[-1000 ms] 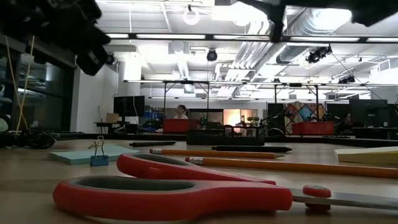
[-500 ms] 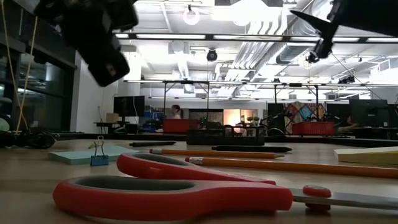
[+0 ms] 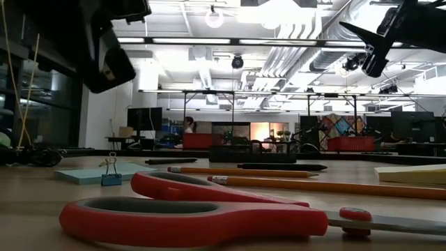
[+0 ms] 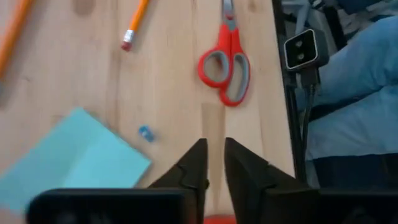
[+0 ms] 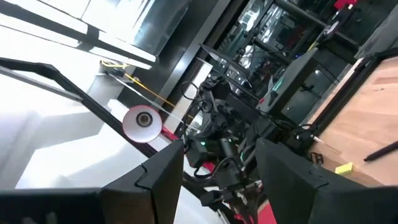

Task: Pick and place office supplies into organizer
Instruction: Put the blue binder clip in the black desk organizer

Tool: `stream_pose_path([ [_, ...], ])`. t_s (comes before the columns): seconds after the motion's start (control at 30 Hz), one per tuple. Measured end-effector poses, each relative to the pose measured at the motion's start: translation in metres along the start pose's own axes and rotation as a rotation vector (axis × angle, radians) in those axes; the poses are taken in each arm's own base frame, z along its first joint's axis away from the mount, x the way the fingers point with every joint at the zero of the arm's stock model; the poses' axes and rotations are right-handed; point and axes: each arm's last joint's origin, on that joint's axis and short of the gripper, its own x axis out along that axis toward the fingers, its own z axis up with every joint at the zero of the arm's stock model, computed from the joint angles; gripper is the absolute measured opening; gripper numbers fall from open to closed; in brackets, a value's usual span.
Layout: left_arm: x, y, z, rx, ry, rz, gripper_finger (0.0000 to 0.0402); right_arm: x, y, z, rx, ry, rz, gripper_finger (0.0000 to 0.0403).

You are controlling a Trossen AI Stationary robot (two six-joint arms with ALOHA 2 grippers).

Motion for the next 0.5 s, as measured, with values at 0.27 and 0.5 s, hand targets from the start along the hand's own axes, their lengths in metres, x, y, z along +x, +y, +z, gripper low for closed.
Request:
stream_pose_path([
  [0.27,0.032,0.01,-0.011,-0.18,0.095,0.06,0.0141,0.0,-0.002,-0.002,-0.011,0.023,-0.016,0.0193],
  [0.5,0.046,0.012,-0.011,-0.246,0.099,0.037,0.016,0.0,-0.002,-0.002,-0.013,0.032,-0.018,0.0193],
])
